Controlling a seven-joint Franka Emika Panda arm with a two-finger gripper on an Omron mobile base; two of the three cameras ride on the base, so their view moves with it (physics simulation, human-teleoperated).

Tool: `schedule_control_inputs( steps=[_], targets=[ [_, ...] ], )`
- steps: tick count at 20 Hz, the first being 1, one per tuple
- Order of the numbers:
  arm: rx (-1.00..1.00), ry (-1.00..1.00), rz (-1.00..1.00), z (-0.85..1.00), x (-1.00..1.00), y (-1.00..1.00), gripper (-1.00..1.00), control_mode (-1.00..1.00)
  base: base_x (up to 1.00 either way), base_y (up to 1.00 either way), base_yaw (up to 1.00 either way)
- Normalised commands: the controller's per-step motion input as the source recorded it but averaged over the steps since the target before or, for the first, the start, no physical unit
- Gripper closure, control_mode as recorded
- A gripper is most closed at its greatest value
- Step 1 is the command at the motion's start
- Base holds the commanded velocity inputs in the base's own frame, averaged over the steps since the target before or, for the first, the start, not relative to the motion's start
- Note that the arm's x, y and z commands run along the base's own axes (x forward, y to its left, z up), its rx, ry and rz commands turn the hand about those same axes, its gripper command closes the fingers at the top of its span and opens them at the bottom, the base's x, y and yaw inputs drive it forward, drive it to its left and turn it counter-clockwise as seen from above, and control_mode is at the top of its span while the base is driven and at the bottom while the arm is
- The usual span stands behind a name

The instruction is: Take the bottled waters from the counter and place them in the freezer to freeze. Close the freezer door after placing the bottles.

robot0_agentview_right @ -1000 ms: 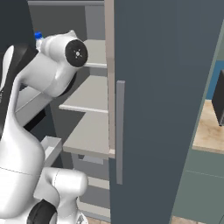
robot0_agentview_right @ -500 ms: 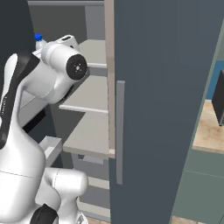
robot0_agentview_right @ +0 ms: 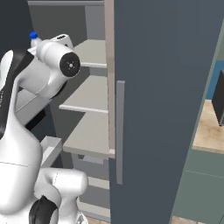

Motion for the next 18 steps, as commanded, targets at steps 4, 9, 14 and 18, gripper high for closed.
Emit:
schedule_control_inputs(
  steps=[4, 9, 14, 18],
  targets=[
    [0.00, 0.00, 0.00, 0.00, 0.54, 0.04, 1.00, -1.00, 0.00, 0.00, 0.00],
    [0.00, 0.00, 0.00, 0.00, 0.69, 0.12, 1.00, -1.00, 0.00, 0.00, 0.00],
    [0.00, 0.00, 0.00, 0.00, 0.71, 0.13, 1.00, -1.00, 0.00, 0.00, 0.00],
    [-0.05, 0.00, 0.00, 0.00, 0.49, 0.01, 1.00, -1.00, 0.00, 0.00, 0.00]
  ],
)
